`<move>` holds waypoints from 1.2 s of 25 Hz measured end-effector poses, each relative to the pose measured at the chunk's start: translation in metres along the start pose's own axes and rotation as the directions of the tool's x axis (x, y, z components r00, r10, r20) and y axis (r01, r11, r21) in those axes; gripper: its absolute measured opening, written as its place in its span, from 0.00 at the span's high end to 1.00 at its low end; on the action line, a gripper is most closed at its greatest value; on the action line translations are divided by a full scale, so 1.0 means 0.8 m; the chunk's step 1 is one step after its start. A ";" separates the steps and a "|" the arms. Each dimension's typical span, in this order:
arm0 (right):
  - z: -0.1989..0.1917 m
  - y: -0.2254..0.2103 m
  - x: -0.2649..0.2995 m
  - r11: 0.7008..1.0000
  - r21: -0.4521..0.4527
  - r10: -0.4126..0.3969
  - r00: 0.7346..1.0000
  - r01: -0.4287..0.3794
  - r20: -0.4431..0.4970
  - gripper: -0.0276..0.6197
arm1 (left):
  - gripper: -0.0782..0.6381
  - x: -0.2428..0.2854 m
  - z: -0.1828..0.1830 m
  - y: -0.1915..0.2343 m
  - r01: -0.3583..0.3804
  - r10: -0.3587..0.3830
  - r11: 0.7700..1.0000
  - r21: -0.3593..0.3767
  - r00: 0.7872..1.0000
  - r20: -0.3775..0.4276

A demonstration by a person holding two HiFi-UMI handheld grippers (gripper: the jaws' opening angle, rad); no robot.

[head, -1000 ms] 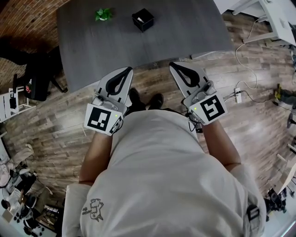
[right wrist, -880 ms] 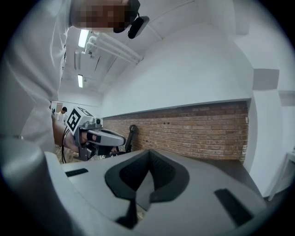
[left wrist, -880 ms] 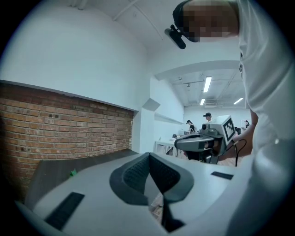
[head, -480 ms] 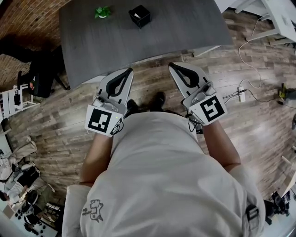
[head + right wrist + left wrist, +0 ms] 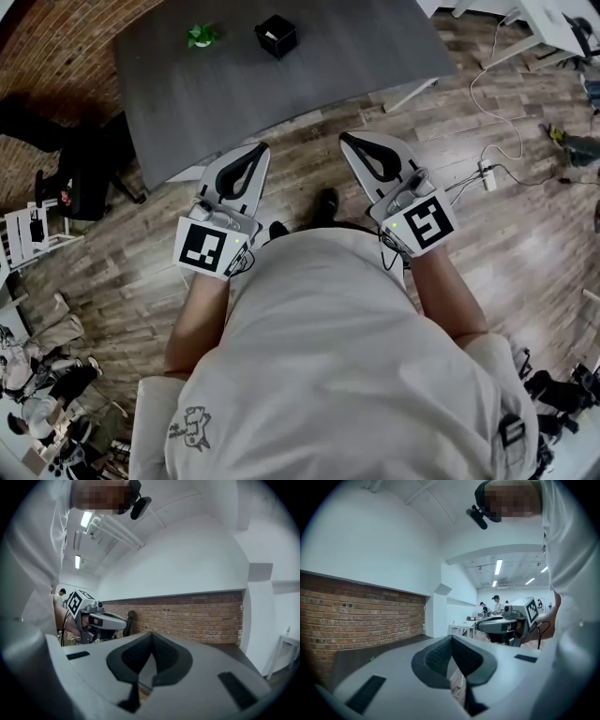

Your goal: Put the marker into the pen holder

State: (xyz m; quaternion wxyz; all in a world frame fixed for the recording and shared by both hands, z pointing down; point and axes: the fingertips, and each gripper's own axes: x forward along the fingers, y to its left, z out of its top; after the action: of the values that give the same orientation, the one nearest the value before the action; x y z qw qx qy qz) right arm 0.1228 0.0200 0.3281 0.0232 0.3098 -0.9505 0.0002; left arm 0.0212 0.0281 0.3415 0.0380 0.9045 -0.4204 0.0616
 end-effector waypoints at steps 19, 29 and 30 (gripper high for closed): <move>0.020 0.206 0.031 0.996 -0.069 -0.051 0.999 0.052 0.009 0.95 | 0.88 -0.207 -0.021 0.023 0.041 -0.037 0.997 -0.061 0.998 0.055; 0.030 0.233 0.041 0.993 -0.101 -0.061 0.998 0.060 -0.001 0.95 | 0.88 -0.232 -0.022 0.030 0.063 -0.058 0.996 -0.068 0.995 0.080; 0.030 0.234 0.042 0.993 -0.103 -0.062 0.998 0.062 -0.001 0.95 | 0.88 -0.233 -0.022 0.030 0.065 -0.060 0.996 -0.068 0.995 0.080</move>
State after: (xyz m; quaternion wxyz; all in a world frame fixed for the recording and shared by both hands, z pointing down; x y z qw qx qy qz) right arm -0.0155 0.1512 0.3084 0.0411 0.3377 -0.9391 -0.0488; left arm -0.1178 0.1560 0.3323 0.0554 0.9170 -0.3950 0.0100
